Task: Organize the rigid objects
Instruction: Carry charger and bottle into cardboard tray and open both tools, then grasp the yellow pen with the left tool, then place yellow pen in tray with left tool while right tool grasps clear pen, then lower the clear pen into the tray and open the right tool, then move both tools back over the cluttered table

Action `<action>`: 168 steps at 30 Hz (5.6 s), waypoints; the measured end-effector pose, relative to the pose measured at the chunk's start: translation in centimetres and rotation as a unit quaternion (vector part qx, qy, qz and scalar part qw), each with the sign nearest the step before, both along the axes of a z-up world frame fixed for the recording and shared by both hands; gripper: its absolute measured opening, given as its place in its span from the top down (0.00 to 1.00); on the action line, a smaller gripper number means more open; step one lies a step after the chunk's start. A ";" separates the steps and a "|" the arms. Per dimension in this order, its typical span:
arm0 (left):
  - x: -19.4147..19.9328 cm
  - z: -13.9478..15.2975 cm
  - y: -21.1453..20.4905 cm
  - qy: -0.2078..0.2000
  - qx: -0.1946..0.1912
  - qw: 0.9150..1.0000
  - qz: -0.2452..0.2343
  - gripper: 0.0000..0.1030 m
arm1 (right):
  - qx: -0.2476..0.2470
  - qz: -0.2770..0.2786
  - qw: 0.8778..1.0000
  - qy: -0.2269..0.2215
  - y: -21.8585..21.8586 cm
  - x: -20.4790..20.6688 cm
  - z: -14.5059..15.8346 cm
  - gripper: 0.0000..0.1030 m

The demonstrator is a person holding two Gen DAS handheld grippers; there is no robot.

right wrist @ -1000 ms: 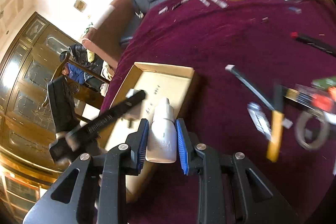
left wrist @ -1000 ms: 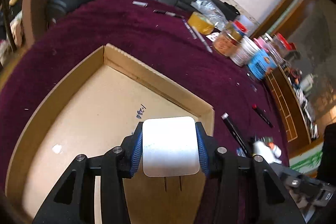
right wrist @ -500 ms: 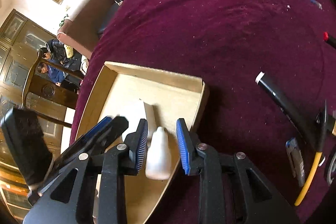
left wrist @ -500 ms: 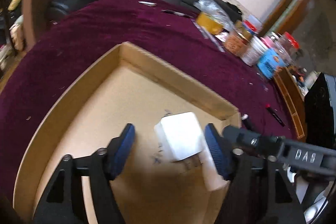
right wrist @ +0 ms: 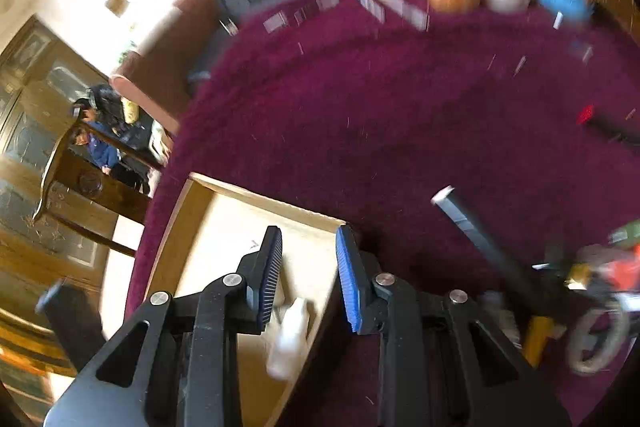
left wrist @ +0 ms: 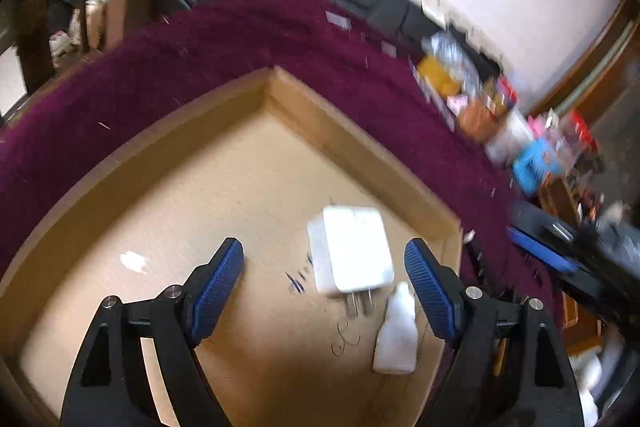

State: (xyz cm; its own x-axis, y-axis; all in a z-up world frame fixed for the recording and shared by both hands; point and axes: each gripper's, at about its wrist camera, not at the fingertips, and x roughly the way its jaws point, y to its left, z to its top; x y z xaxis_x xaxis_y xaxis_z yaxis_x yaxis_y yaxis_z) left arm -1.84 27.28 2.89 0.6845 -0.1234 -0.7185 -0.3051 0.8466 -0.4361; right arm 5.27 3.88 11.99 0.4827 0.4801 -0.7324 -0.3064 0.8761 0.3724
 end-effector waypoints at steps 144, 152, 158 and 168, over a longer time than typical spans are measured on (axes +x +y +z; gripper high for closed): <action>-28.6 19.5 -6.1 -0.084 0.154 0.972 0.155 0.42 | -0.061 -0.059 0.964 -0.254 -7.4 -3.3 -5.6 0.46; -32.1 22.2 -12.4 -0.094 0.238 0.956 0.142 0.42 | -0.081 -0.051 0.968 -0.233 -6.9 -3.2 -6.3 0.46; -33.0 23.3 -14.2 -0.102 0.260 0.951 0.129 0.42 | -0.083 -0.054 0.971 -0.220 -7.7 -2.7 -6.8 0.46; -23.2 18.4 -12.5 -0.060 0.172 0.982 0.055 0.33 | -0.009 -0.068 0.969 -0.238 -10.8 -4.0 -2.6 0.46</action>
State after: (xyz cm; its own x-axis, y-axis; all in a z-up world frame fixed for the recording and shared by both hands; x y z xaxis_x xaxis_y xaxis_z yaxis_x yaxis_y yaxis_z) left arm -25.02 14.73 21.33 0.7624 0.1922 -0.6179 -0.3668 0.9150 -0.1681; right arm 1.24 -6.88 9.42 0.8258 0.3781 -0.4184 -0.3211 0.9252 0.2023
